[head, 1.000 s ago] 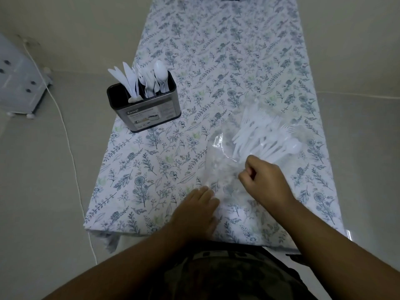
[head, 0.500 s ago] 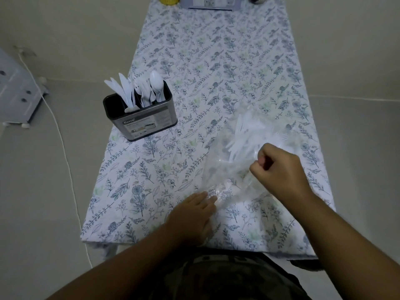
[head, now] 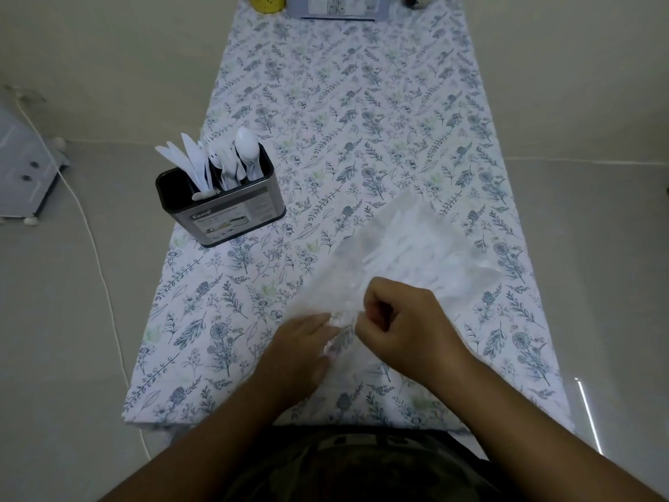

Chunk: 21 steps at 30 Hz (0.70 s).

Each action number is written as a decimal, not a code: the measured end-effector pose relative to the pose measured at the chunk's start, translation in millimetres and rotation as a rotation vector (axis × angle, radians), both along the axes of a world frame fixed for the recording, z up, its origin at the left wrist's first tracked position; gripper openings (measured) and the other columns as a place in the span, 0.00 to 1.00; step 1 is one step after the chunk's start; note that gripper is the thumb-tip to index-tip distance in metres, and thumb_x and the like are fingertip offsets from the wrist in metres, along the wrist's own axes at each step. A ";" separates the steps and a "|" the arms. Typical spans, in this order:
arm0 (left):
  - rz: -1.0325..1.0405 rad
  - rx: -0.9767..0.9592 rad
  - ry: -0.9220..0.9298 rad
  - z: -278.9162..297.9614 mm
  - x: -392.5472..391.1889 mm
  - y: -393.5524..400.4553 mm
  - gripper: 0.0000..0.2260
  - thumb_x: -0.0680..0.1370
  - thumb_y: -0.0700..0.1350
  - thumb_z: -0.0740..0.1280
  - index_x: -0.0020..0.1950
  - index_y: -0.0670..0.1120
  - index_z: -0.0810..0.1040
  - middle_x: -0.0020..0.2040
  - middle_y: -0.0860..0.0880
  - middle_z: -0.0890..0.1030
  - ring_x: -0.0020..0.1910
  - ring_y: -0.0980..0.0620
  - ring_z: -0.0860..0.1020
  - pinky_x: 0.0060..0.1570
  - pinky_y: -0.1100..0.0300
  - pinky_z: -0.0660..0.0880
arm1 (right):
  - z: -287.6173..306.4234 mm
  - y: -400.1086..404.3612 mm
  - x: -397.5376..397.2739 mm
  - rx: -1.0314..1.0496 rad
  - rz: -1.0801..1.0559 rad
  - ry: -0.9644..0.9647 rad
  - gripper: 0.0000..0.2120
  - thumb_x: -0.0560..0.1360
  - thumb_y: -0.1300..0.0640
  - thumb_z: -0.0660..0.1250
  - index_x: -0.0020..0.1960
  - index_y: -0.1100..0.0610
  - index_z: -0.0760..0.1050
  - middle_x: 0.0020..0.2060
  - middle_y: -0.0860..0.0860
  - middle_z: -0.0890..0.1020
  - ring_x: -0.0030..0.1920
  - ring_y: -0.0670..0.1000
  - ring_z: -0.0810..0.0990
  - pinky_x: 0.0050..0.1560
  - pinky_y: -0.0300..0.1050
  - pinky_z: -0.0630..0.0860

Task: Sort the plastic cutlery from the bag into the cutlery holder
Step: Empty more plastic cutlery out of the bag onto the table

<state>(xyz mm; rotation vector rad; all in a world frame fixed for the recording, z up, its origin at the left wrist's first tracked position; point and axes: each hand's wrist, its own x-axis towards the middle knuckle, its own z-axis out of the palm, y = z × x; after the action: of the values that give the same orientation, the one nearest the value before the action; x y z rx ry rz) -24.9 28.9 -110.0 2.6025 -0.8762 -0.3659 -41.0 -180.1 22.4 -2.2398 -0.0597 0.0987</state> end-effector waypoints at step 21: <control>0.797 -0.749 0.368 52.2 -20.2 -26.5 0.23 0.82 0.56 0.54 0.77 0.54 0.63 0.75 0.59 0.67 0.75 0.61 0.64 0.75 0.50 0.63 | -112.4 -111.4 44.6 -0.552 -0.192 0.062 0.16 0.78 0.51 0.71 0.66 0.47 0.81 0.66 0.49 0.82 0.64 0.58 0.78 0.60 0.56 0.71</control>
<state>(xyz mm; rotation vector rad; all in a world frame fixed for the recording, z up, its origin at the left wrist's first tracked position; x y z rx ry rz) -45.1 2.4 -57.8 1.8737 0.1719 -0.2096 3.5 -291.5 -90.1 -2.7769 0.2444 0.0871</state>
